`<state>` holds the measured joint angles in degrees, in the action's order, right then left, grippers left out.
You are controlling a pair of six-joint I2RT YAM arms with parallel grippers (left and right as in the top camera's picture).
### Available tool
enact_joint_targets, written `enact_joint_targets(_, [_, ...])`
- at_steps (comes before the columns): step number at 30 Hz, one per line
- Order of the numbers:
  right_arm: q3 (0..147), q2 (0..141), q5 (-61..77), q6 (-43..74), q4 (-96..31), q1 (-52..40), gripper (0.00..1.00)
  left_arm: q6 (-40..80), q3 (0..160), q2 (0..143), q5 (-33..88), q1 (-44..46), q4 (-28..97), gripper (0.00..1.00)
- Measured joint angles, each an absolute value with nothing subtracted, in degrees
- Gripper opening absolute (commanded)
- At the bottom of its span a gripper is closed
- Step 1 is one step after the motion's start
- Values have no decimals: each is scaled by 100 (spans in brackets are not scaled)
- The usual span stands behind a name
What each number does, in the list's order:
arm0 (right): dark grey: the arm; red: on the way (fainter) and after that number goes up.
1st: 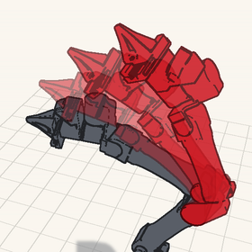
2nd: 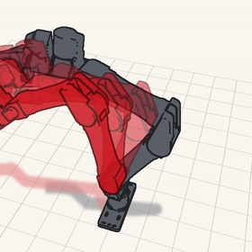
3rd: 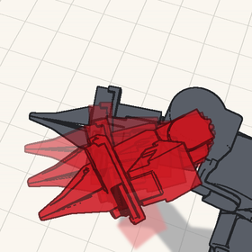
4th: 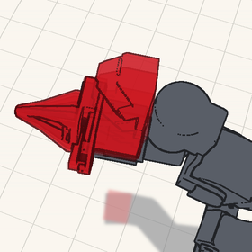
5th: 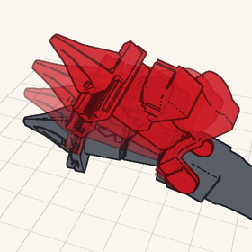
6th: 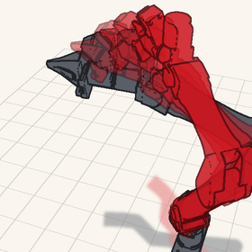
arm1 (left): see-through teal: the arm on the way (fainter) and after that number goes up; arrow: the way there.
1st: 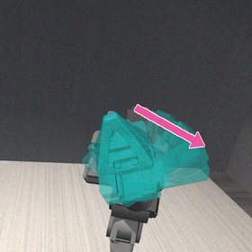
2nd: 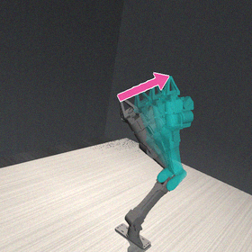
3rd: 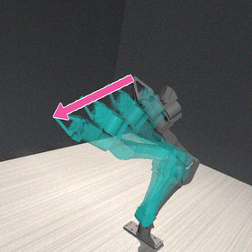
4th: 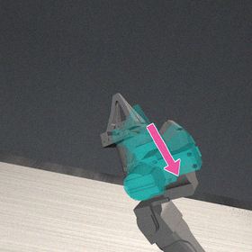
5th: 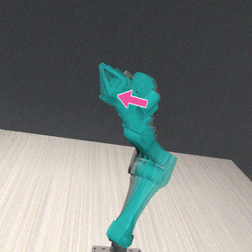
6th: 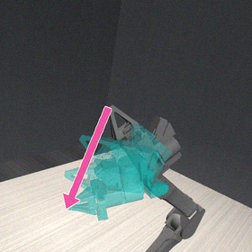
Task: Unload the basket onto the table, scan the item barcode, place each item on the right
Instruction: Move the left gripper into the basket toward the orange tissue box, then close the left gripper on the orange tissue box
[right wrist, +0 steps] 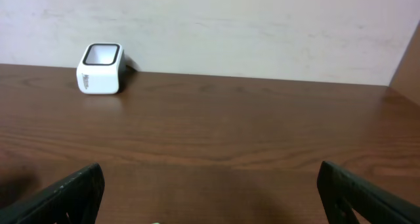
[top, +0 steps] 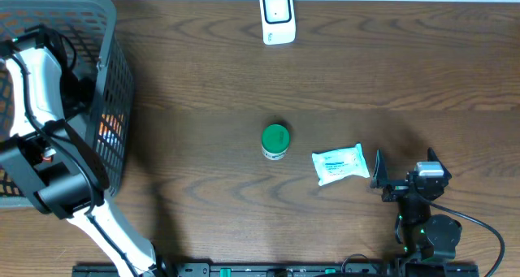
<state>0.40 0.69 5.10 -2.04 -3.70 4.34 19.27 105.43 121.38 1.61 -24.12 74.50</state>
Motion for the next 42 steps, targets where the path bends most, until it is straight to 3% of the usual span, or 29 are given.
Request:
enact_joint_targets(13, [40, 69, 510, -204, -368, 434, 99, 4746, 10217, 12217, 915, -2408, 7553, 98])
enact_joint_targets(24, [40, 69, 510, -204, -370, 434, 99, 5321, 9054, 12057, 902, -2388, 6322, 98])
enact_joint_targets(25, [40, 69, 510, -204, -368, 434, 99, 5325, 8986, 12020, 910, -2383, 6246, 94])
enact_joint_targets(27, [40, 69, 510, -204, -370, 434, 99, 5347, 8910, 11974, 923, -2379, 6165, 72])
enact_joint_targets(28, [40, 69, 510, -204, -370, 434, 99, 5334, 8882, 11961, 952, -2377, 6130, 67])
enact_joint_targets(42, [40, 69, 510, -204, -370, 434, 99, 4359, 9002, 11959, 867, -2495, 6355, 66])
